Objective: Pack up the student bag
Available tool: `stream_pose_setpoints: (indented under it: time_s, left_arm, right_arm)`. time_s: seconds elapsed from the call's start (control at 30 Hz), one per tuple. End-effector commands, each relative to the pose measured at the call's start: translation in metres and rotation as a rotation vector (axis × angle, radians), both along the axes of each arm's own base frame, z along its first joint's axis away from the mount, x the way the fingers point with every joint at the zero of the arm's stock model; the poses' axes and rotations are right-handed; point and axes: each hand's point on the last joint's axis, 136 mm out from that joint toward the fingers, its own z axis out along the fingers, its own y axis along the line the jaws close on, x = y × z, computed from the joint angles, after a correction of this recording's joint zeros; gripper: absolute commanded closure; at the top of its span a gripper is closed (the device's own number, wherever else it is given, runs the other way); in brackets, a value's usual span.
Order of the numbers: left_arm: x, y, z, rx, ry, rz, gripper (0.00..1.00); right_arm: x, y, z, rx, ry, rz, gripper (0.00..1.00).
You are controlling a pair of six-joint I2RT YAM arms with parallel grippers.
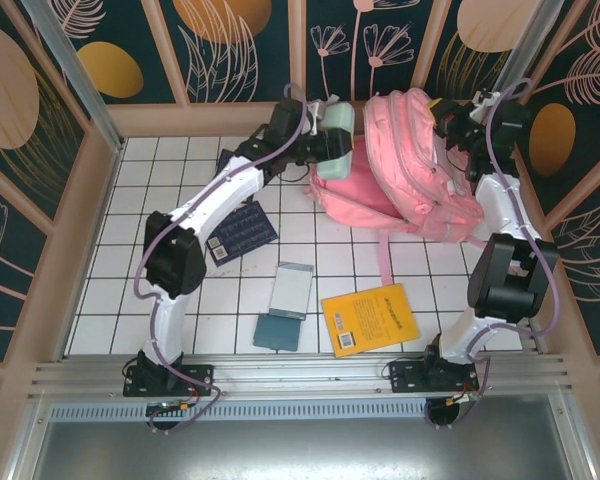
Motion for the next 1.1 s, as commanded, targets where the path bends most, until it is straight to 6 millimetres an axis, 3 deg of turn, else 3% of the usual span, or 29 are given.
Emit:
stream_pose_setpoints:
  time_s: [0.0,0.13,0.33,0.5,0.57,0.67,0.73,0.83,1.07]
  left_arm:
    - [-0.001,-0.035,0.004,-0.178,0.047,-0.078,0.34]
    - [0.000,-0.059,-0.011,-0.233,0.106,-0.093,0.34]
    - [0.008,-0.071,-0.021,-0.288,0.140,-0.080,0.32]
    - [0.009,-0.085,-0.028,-0.350,0.177,-0.105,0.30]
    - [0.009,-0.090,-0.037,-0.340,0.200,-0.111,0.23]
    - [0.004,-0.103,-0.055,-0.332,0.250,-0.147,0.02]
    - [-0.001,-0.109,-0.061,-0.331,0.270,-0.178,0.01]
    - [-0.003,-0.107,-0.059,-0.317,0.249,-0.180,0.01]
    - [-0.002,-0.087,-0.029,-0.267,0.159,-0.150,0.01]
  right_arm:
    - [-0.021,0.031,0.093,0.046,-0.281,0.088,1.00]
    - [-0.018,0.048,0.100,0.104,-0.248,0.056,1.00]
    - [-0.021,0.075,0.121,0.151,-0.270,0.088,1.00]
    - [-0.020,0.080,0.133,0.182,-0.277,0.088,1.00]
    - [-0.019,0.082,0.134,0.197,-0.276,0.089,1.00]
    - [-0.018,0.081,0.133,0.206,-0.267,0.079,1.00]
    - [-0.018,0.082,0.131,0.208,-0.264,0.074,1.00]
    - [-0.018,0.081,0.130,0.207,-0.264,0.072,1.00]
    - [-0.018,0.075,0.132,0.183,-0.278,0.062,1.00]
